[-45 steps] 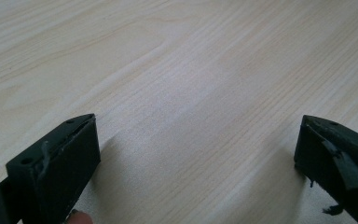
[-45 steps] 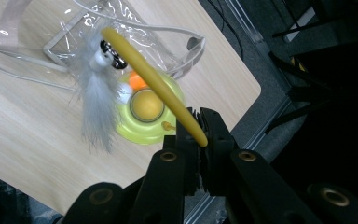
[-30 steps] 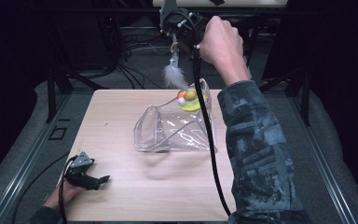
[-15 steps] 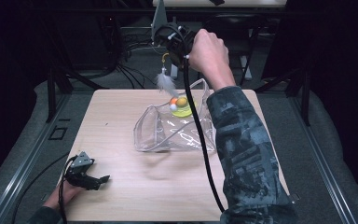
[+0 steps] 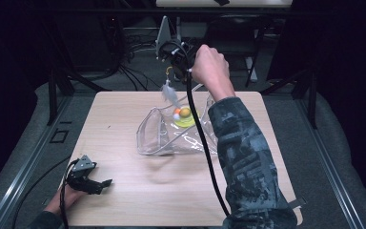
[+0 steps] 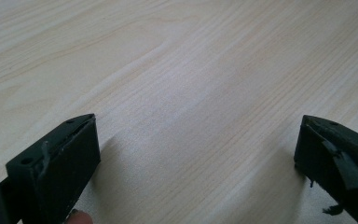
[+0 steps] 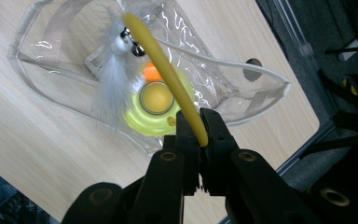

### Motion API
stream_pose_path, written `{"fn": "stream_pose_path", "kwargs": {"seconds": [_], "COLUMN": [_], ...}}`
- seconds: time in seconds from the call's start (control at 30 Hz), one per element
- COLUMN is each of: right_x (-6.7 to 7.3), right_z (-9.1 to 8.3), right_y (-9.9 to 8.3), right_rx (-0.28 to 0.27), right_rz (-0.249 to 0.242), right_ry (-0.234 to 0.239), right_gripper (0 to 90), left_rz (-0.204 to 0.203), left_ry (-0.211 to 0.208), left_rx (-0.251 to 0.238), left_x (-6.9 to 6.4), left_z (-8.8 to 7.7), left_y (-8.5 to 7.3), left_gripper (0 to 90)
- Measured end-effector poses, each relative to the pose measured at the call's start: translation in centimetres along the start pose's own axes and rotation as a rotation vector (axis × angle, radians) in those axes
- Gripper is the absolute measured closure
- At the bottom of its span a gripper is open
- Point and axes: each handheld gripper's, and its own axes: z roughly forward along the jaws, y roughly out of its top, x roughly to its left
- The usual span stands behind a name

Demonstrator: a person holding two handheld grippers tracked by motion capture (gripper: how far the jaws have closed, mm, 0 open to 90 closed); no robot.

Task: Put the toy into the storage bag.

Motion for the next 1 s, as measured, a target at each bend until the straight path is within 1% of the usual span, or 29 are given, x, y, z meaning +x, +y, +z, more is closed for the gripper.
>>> {"fn": "stream_pose_path", "kwargs": {"seconds": [0.03, 0.3, 0.5, 0.53, 0.7, 0.77, 0.83, 1.0], "right_x": [0.0, 0.0, 0.0, 0.0, 0.1, 0.1, 0.1, 0.2], "right_z": [0.2, 2.0, 3.6, 3.9, 5.6, 6.2, 6.9, 8.5], "right_y": [0.0, -0.7, -1.5, -1.6, -2.4, -2.7, -3.0, -3.7], "right_rx": [0.006, 0.018, 0.028, 0.029, 0.049, 0.044, 0.051, 0.054], "right_rz": [0.001, 0.010, 0.021, 0.028, 0.030, 0.045, 0.047, 0.047], "right_ry": [0.003, 0.021, 0.046, 0.051, 0.072, 0.091, 0.100, 0.112], "right_gripper": [87.1, 87.1, 87.1, 87.1, 87.1, 87.1, 87.1, 87.1], "left_rz": [0.004, 0.000, 0.003, 0.002, 0.002, 0.000, 0.000, 0.002], "left_ry": [0.001, 0.000, 0.001, 0.001, 0.001, 0.000, 0.000, 0.001], "left_rx": [0.001, -0.001, 0.000, 0.000, 0.000, -0.001, -0.001, 0.000], "left_x": [0.0, 0.0, 0.0, 0.0, 0.0, 0.0, 0.0, 0.0], "left_z": [0.0, 0.0, 0.0, 0.0, 0.0, 0.0, 0.0, 0.0], "left_y": [0.0, 0.0, 0.0, 0.0, 0.0, 0.0, 0.0, 0.0], "left_gripper": [0.0, 0.0, 0.0, 0.0, 0.0, 0.0, 0.0, 0.0]}}
